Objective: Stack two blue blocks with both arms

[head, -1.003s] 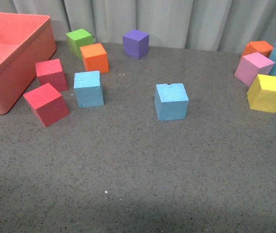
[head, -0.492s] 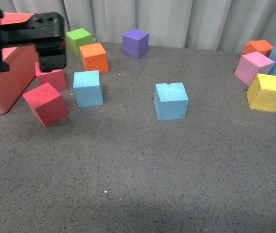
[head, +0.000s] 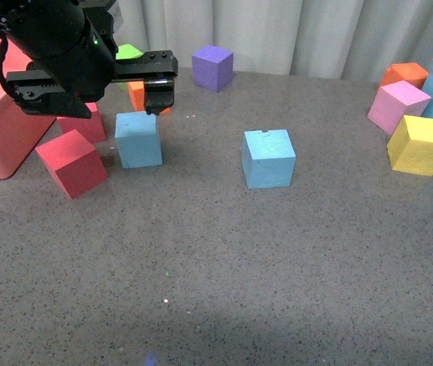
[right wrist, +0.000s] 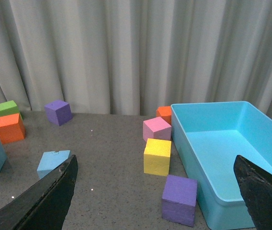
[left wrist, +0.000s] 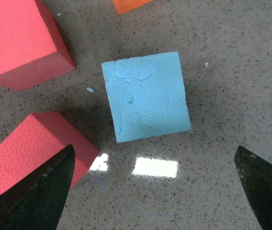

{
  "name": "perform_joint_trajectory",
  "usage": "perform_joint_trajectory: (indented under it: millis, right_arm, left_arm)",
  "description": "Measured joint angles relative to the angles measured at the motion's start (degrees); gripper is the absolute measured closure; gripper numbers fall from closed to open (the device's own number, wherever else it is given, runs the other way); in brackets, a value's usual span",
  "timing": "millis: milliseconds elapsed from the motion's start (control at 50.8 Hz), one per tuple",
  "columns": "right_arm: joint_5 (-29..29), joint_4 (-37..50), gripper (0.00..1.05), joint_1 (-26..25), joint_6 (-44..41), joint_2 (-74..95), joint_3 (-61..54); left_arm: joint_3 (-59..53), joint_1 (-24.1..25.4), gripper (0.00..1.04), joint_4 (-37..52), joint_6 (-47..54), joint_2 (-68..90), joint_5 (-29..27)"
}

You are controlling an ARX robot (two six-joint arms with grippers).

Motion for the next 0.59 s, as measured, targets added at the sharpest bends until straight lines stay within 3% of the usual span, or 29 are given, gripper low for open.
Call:
perform_joint_trajectory:
  millis: [590]
  right_arm:
    - [0.0, 0.0, 0.10, 0.0, 0.0, 0.0, 0.0]
  left_arm:
    - [18.1, 1.2, 0.07, -9.4, -3.1, 15.8, -0.7]
